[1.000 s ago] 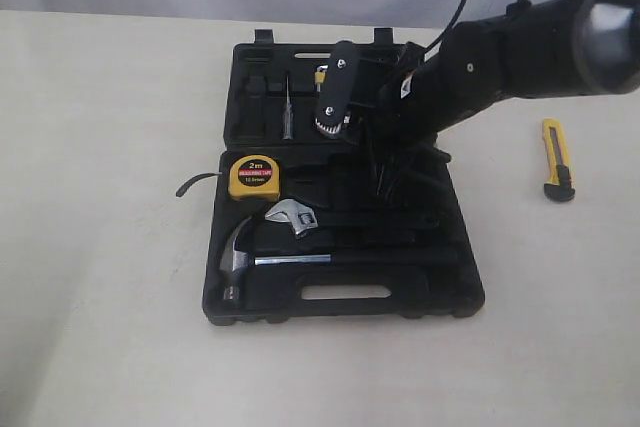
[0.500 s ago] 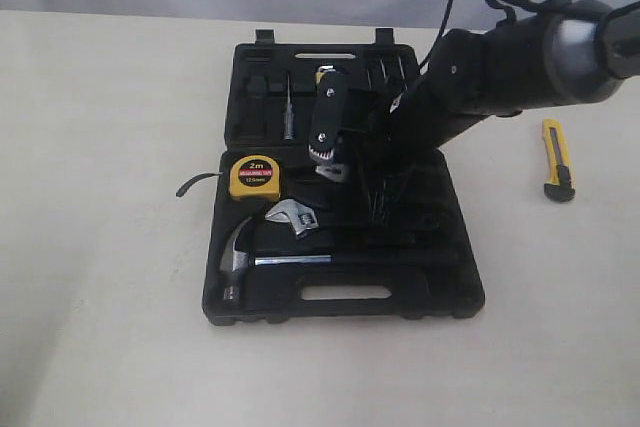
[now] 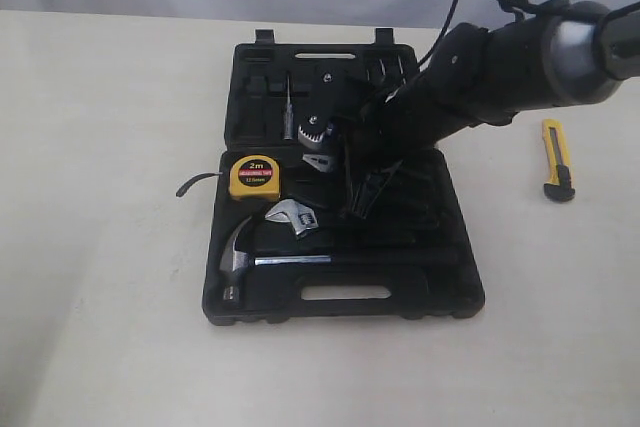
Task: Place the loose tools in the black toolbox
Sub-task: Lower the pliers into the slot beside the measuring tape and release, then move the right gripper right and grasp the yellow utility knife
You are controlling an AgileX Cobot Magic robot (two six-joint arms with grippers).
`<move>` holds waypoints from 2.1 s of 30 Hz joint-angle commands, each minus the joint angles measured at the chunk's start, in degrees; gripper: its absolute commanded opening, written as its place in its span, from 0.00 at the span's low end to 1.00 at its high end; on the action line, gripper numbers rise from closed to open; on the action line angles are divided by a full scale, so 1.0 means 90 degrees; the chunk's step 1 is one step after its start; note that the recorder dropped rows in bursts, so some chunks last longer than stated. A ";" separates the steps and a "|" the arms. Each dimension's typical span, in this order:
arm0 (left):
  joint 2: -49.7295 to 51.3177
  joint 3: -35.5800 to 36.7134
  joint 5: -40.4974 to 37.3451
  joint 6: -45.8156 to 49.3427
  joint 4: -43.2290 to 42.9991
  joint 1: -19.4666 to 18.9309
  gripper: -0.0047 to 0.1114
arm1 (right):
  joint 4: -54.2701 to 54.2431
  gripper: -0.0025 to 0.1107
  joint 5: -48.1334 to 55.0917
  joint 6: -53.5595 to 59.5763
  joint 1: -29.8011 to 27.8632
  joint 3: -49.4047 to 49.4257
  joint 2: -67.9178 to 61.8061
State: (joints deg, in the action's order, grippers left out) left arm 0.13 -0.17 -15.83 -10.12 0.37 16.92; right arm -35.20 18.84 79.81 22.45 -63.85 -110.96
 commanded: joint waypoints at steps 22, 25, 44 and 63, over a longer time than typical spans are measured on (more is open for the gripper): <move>-0.0014 0.0019 0.0024 -0.0003 -0.0041 0.0036 0.04 | -0.0108 0.19 -0.0725 0.0440 -0.0190 -0.0005 -0.0013; -0.0014 0.0019 0.0024 -0.0003 -0.0041 0.0036 0.04 | -0.0108 0.48 -0.0666 0.0226 -0.0190 -0.0005 -0.0074; -0.0014 0.0019 0.0024 -0.0003 -0.0041 0.0036 0.04 | -0.0108 0.15 -0.1482 -0.2989 -0.0743 -0.0005 0.0879; -0.0014 0.0019 0.0024 -0.0003 -0.0041 0.0036 0.04 | 0.0752 0.54 0.0440 -0.5969 -0.4038 -0.0005 -0.0002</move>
State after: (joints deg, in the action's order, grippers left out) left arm 0.13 -0.17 -15.83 -10.12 0.37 16.92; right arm -29.89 22.84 26.83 -13.54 -63.85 -109.65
